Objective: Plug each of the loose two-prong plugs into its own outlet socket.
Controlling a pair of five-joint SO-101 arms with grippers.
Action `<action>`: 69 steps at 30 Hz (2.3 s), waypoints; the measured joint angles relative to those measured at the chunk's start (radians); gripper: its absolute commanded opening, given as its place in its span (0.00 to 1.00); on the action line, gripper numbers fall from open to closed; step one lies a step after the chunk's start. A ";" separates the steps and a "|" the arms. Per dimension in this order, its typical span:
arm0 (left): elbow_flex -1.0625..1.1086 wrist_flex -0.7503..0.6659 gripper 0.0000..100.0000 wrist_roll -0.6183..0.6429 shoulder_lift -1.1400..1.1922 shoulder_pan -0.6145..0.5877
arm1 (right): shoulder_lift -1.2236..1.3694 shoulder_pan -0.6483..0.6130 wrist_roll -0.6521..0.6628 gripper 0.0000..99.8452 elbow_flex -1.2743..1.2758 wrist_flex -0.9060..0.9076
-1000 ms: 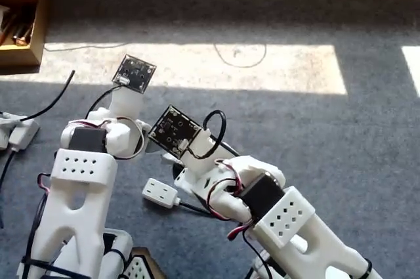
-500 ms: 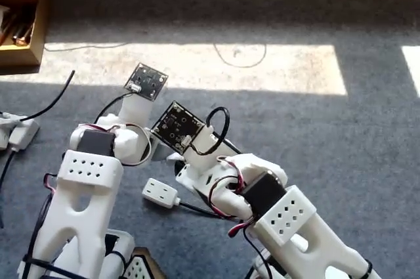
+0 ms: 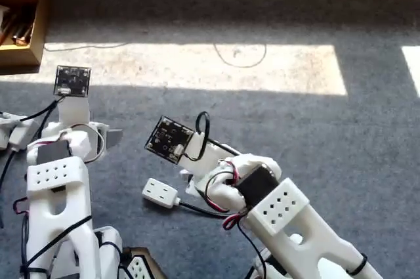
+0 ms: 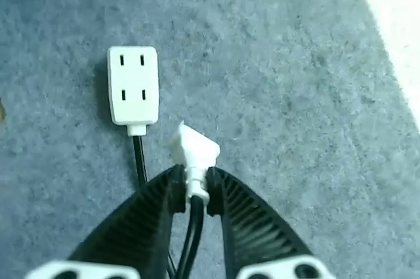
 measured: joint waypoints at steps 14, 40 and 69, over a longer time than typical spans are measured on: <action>0.275 -0.370 0.34 0.141 -0.002 -0.226 | 0.646 -0.101 0.195 0.01 -0.793 0.476; 0.308 -0.391 0.34 0.192 -0.002 -0.261 | 0.907 -0.115 0.423 0.01 -0.773 0.321; 0.308 -0.391 0.34 0.190 -0.002 -0.242 | 0.859 -0.198 0.410 0.01 -0.767 0.288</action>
